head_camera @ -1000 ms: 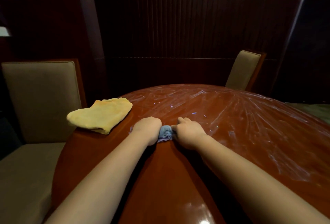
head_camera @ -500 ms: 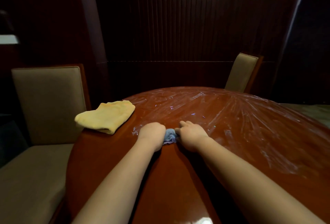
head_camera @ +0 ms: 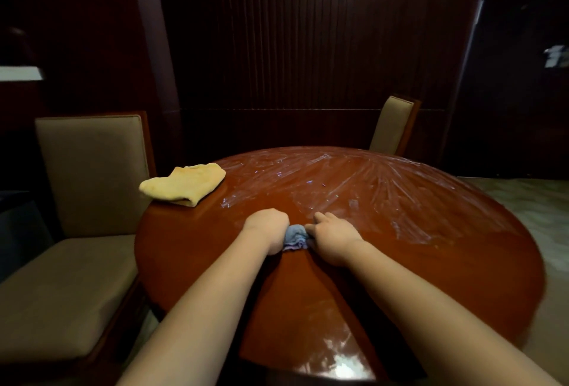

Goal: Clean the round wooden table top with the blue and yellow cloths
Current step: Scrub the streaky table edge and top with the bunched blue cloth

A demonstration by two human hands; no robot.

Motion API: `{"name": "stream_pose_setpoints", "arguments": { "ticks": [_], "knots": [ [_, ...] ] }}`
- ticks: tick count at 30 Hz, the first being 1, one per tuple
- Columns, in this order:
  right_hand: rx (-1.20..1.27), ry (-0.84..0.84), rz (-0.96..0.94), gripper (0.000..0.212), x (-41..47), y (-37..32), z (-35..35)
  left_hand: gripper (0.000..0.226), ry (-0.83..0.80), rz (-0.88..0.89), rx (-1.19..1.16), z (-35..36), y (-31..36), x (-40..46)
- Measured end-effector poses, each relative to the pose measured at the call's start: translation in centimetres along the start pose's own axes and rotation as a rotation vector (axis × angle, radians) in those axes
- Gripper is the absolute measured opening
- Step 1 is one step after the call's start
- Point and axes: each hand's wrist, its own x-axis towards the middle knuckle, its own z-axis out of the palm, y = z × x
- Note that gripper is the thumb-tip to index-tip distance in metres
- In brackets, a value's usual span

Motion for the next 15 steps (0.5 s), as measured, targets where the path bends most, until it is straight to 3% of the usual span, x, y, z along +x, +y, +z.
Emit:
{"name": "stream_pose_setpoints", "arguments": {
  "ticks": [7, 15],
  "knots": [
    [-0.021, 0.014, 0.012, 0.033, -1.5, 0.6, -0.1, 0.014, -0.019, 0.006, 0.003, -0.3, 1.3, -0.4],
    [-0.079, 0.058, 0.074, 0.033, 3.0, 3.4, 0.6, 0.019, 0.008, 0.010, -0.002, -0.1, 1.5, 5.2]
  ]
}}
